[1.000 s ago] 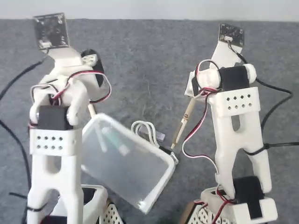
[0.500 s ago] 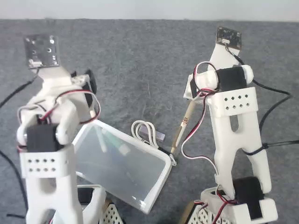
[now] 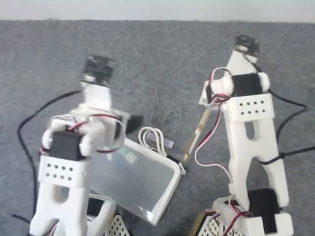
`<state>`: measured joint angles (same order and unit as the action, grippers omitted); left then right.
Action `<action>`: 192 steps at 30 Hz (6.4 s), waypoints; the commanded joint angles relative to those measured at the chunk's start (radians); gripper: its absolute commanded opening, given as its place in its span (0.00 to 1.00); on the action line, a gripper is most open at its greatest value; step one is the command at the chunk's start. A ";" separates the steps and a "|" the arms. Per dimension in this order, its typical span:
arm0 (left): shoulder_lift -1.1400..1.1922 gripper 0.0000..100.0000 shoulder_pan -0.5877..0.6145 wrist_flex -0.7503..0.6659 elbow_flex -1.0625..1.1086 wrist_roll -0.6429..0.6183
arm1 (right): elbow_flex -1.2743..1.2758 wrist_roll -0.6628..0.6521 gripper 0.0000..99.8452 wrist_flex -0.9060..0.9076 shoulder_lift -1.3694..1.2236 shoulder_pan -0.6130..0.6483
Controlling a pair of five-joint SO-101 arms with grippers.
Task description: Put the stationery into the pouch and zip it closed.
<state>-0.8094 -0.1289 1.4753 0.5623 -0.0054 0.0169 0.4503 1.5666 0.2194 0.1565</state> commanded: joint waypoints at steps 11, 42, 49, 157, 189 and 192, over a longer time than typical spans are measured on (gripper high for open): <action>-0.018 0.32 -0.505 0.023 0.219 0.114 | 0.006 0.009 0.01 -0.145 0.044 -0.269; 0.247 0.16 -0.390 -0.206 0.315 0.239 | 0.006 0.009 0.01 -0.136 0.042 -0.266; 0.117 0.15 -0.115 -0.199 0.288 0.362 | 0.006 0.009 0.01 -0.136 0.042 -0.265; 0.080 0.23 0.523 -0.203 0.265 0.077 | -0.203 -0.144 0.14 -0.219 -0.661 0.624; 0.081 0.23 0.523 -0.215 0.288 0.046 | -0.203 -0.173 0.12 -0.163 -0.690 0.699; 0.081 0.23 0.523 -0.262 0.323 0.044 | -0.206 -0.173 0.12 -0.193 -0.746 0.694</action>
<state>-0.6974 0.3928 1.2666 0.8631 0.0499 -0.1458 0.2647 1.4070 -0.5155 0.8454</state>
